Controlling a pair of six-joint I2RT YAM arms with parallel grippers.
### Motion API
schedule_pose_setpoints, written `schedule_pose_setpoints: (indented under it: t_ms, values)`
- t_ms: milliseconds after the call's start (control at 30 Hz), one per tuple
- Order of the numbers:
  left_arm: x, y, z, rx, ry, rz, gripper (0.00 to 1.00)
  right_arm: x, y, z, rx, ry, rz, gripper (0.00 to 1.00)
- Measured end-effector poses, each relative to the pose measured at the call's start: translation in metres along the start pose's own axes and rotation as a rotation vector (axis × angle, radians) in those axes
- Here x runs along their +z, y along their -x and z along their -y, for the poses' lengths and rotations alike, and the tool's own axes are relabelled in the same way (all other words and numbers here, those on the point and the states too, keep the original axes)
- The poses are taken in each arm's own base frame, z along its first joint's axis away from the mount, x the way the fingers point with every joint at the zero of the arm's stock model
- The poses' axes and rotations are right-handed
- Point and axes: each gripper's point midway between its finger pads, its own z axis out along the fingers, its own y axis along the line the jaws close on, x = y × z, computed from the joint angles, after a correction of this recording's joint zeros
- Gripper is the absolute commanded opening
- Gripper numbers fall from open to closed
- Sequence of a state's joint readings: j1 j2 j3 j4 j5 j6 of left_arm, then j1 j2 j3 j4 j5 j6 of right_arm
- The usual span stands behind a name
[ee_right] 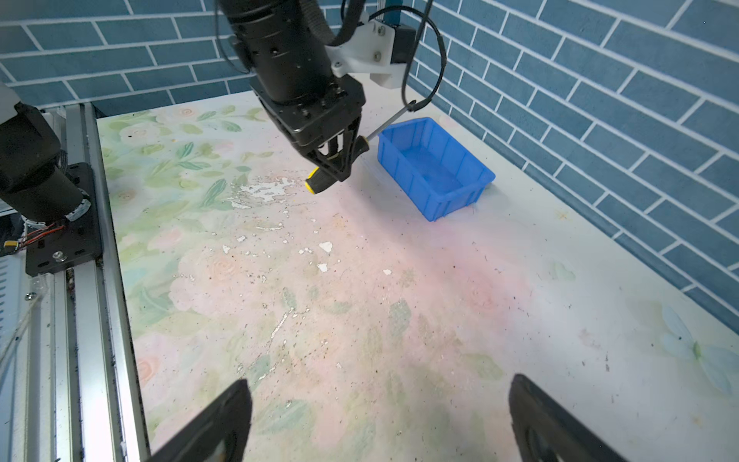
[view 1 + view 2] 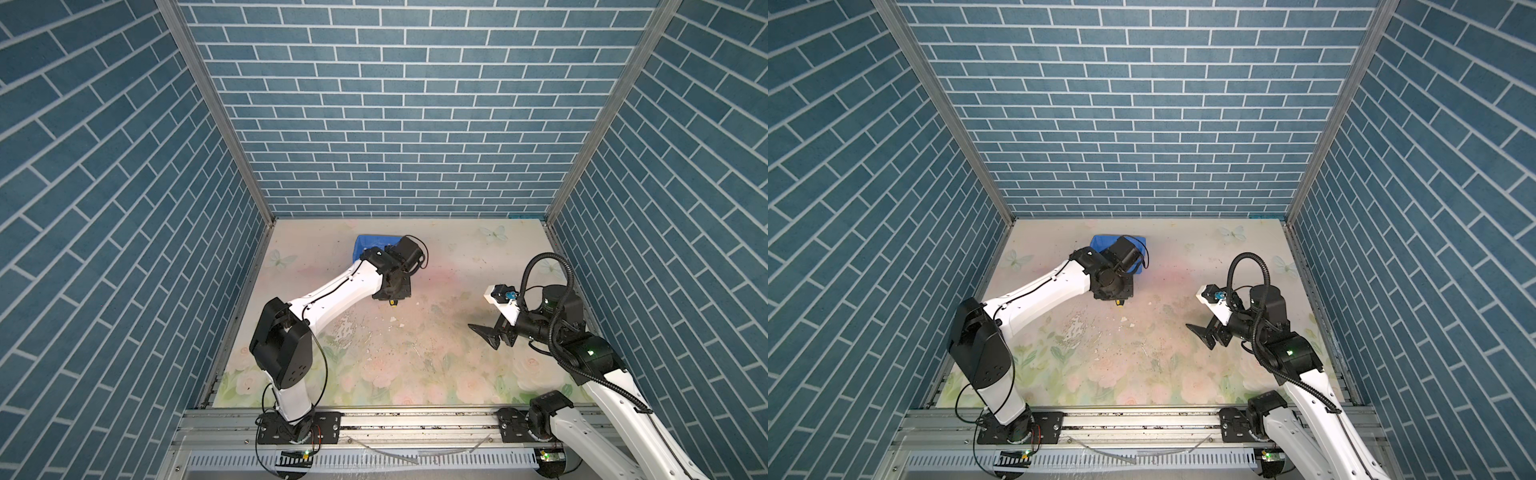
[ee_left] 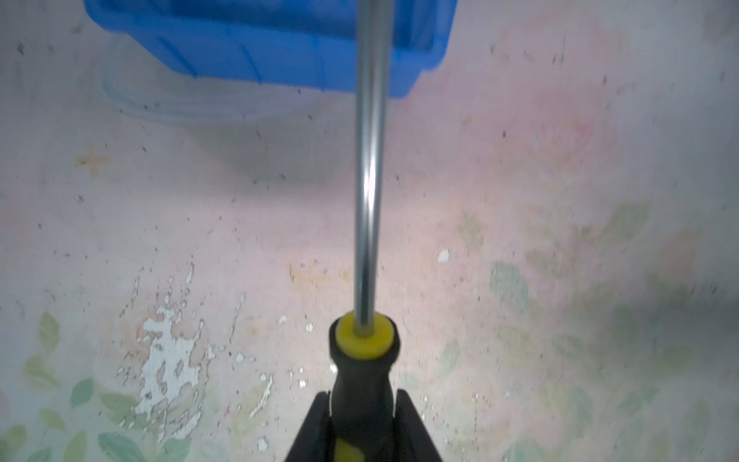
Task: Put the screwdriver in the bin
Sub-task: 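Lift the screwdriver with the left gripper and carry it over the blue bin, then open the left gripper to drop the screwdriver into the blue bin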
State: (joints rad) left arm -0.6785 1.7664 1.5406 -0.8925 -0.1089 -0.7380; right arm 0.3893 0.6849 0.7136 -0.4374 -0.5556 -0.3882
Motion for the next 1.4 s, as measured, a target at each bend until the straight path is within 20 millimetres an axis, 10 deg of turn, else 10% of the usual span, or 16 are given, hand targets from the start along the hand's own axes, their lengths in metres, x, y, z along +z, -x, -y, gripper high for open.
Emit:
schedule_pose_setpoints:
  t_ms: [567, 1233, 1400]
  values:
    - [0.058, 0.155, 0.014, -0.514, -0.087, 0.156, 0.00, 0.025, 0.026, 0.006, -0.060, 0.022, 0.042, 0.99]
    - [0.149, 0.139, -0.008, -0.975, 0.028, 0.058, 0.00, 0.061, 0.059, 0.024, -0.083, -0.026, 0.138, 0.99]
    - [0.161, 0.134, -0.011, -1.019, 0.037, 0.038, 0.22, 0.060, 0.061, 0.028, -0.078, -0.046, 0.143, 0.99]
